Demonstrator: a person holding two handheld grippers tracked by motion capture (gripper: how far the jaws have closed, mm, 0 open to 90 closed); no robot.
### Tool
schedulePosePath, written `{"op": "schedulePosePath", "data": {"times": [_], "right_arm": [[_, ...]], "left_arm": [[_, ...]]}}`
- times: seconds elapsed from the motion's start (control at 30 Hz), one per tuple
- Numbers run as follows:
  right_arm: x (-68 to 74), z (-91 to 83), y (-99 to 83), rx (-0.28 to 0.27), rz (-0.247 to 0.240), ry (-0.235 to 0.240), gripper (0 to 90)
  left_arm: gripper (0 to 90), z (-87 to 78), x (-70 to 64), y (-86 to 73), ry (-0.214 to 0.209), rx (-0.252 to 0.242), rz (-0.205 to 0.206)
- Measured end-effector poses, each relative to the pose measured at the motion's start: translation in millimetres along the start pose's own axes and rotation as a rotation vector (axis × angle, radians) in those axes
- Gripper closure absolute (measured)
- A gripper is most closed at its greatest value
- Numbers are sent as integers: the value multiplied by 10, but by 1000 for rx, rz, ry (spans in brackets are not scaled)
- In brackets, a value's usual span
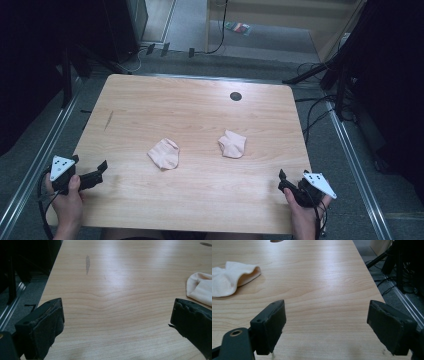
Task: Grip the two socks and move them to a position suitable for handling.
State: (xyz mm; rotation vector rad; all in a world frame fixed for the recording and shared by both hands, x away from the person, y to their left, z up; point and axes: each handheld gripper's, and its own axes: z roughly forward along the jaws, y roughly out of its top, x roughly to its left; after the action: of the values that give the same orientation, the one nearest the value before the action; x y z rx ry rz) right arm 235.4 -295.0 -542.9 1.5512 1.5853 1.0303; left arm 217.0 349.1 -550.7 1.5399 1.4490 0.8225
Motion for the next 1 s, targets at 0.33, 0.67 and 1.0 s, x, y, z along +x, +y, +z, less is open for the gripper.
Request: {"op": "schedulePosePath", "data": {"times": [0.33, 0.67, 1.0], "right_arm": [[61, -35, 27, -12, 29, 5, 195], [271, -107, 141, -31, -13, 70, 290], [642, -160, 320, -4, -52, 145, 371]], "left_arm": [[0, 31, 15, 15, 7, 16, -32], [0, 61, -63, 27, 18, 53, 56], [0, 76, -71, 30, 12, 63, 60]]}}
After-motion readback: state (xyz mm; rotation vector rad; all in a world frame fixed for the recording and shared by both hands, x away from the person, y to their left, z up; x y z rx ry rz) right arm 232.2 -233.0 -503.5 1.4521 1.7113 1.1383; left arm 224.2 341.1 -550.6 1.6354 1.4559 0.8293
